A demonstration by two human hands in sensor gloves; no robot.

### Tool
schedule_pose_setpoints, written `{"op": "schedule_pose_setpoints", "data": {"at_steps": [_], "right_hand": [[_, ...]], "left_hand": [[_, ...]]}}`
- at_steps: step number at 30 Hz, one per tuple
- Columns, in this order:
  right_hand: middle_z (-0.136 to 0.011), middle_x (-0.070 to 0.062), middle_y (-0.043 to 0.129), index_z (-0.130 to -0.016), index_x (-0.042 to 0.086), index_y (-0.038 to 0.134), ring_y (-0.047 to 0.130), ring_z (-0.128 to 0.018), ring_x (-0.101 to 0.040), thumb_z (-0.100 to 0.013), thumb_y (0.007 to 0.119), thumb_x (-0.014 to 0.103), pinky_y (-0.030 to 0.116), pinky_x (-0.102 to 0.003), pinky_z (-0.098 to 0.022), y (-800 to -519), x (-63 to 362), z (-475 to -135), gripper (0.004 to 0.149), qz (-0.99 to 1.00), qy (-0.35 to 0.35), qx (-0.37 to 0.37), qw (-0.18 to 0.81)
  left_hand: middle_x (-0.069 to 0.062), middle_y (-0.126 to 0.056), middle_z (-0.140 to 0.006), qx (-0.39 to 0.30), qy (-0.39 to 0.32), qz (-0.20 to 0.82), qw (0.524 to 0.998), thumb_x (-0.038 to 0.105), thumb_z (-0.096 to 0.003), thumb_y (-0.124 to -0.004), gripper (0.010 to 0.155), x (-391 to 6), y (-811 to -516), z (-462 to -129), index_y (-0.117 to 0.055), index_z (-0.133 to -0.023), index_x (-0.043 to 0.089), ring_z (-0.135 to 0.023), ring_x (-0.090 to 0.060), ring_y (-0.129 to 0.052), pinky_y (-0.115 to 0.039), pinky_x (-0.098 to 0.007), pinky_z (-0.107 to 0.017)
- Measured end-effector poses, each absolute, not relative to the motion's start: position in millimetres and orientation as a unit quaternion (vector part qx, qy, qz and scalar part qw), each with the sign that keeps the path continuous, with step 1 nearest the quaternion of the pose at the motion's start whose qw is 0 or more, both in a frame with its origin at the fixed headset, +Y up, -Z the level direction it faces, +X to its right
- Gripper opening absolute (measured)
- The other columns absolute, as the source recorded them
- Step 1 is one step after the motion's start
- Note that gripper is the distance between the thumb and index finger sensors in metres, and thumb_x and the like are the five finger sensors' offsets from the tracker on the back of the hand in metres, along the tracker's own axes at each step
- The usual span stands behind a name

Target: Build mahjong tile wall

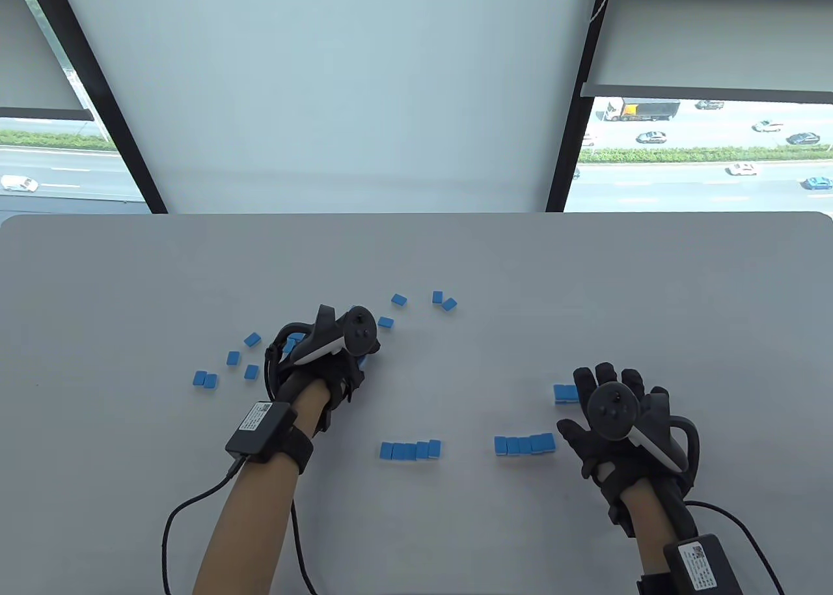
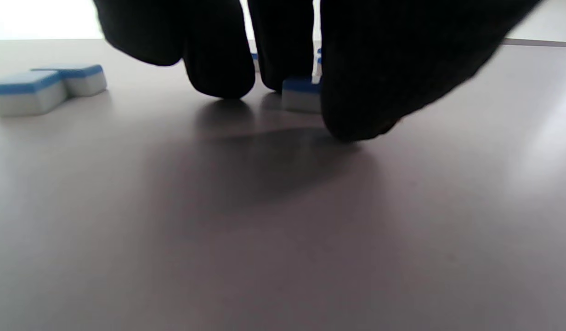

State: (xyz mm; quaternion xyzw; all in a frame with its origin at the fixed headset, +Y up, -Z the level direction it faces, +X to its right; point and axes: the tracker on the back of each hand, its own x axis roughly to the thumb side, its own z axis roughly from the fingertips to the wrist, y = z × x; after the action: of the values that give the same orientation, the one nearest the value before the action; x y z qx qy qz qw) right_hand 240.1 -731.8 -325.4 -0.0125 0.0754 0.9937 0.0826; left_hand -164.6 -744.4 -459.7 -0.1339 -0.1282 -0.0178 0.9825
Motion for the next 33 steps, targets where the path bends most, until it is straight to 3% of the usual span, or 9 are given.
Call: {"op": "schedule_pose_setpoints", "data": {"at_steps": [13,23,33], "right_hand": [[-0.116,0.0,0.017,-0.108,0.036,0.025,0.015,-0.104,-0.04,-0.045,0.067,0.065,0.014,-0.066,-0.067,-732,240,-325,0.081,0.994,0.073,-0.012,0.084],[-0.116,0.0,0.017,-0.108,0.036,0.025,0.015,-0.104,-0.04,-0.045,0.067,0.065,0.014,-0.066,-0.067,-732,240,-325,0.081,0.994,0.075,-0.012,0.083],[-0.116,0.0,0.017,-0.108,0.036,0.025,0.015,-0.104,-0.04,-0.045,0.067,0.065,0.014,-0.066,-0.067,-732,239,-325,0.081,0.993,0.081,-0.012,0.082]], "left_hand": [[0.009,-0.082,-0.096,-0.135,-0.132,-0.04,0.981,0.04,-0.0394,-0.094,0.064,-175,-742,-450,-0.069,-0.098,0.043,-0.081,-0.025,-0.089,-0.073,-0.053,-0.065],[0.013,-0.093,-0.082,-0.115,-0.146,-0.043,0.982,0.042,-0.0383,-0.095,0.057,-172,-743,-451,-0.078,-0.092,0.043,-0.069,-0.019,-0.098,-0.08,-0.049,-0.06],[0.002,-0.095,-0.078,-0.117,-0.119,-0.022,0.986,0.039,-0.0385,-0.094,0.058,-171,-735,-437,-0.08,-0.092,0.023,-0.062,-0.023,-0.102,-0.083,-0.053,-0.055]]}}
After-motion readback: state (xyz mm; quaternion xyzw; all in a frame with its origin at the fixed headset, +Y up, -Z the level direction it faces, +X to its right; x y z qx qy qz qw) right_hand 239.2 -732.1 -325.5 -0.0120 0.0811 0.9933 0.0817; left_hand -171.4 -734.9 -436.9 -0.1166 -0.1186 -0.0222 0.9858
